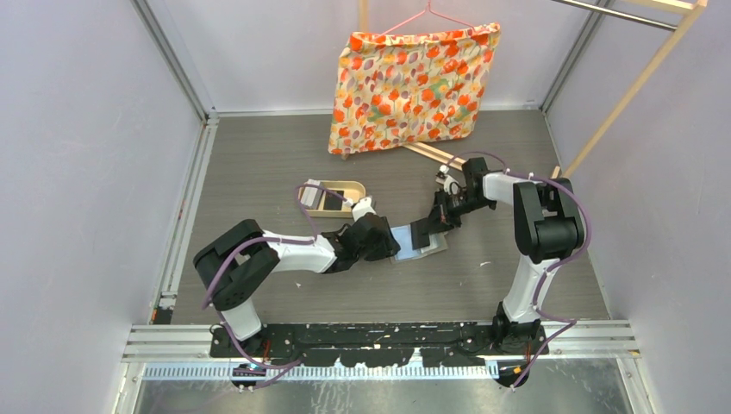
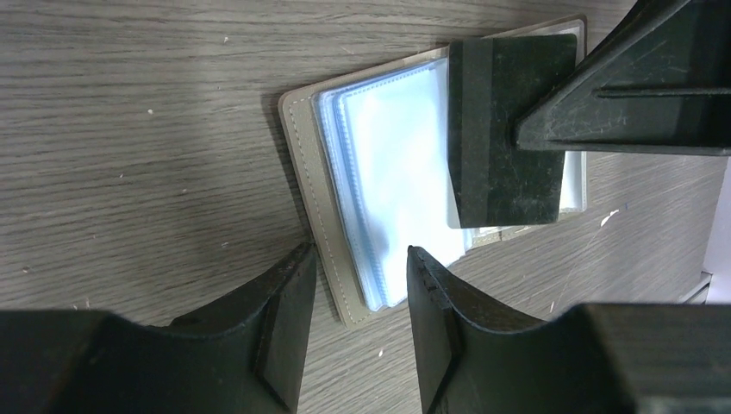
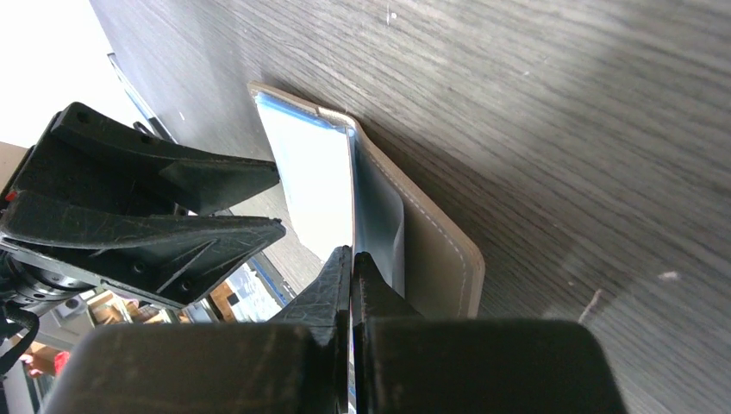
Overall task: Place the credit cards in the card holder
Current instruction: Insert the credit card into the card holder.
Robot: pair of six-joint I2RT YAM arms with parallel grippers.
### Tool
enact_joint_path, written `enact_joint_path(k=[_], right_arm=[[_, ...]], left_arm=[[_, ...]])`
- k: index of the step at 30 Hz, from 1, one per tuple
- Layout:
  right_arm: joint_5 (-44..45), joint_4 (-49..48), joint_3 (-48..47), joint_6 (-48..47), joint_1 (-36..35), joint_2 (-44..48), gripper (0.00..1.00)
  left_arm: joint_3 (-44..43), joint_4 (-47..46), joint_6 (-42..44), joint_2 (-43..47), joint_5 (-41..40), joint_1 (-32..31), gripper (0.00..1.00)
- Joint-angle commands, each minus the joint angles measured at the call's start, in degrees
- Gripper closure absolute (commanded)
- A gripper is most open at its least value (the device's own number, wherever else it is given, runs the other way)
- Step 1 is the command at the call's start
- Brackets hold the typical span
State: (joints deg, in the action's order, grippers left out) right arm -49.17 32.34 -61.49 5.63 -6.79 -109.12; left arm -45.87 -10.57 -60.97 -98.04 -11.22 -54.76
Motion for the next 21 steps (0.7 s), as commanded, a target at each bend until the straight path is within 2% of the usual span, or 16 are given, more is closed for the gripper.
enact_joint_path(k=[1, 21], right_arm=[[1.7, -0.6, 1.1, 1.8, 0.3, 3.4, 0.99], [-1.0, -1.7, 2.4, 2.5, -2.3, 2.0, 0.99]], left_arm=[[0.3, 6.8, 2.1, -2.8, -3.0, 0.3, 0.55], [0.1, 4.4, 3.6, -4.7, -0.5, 0.7, 0.55]])
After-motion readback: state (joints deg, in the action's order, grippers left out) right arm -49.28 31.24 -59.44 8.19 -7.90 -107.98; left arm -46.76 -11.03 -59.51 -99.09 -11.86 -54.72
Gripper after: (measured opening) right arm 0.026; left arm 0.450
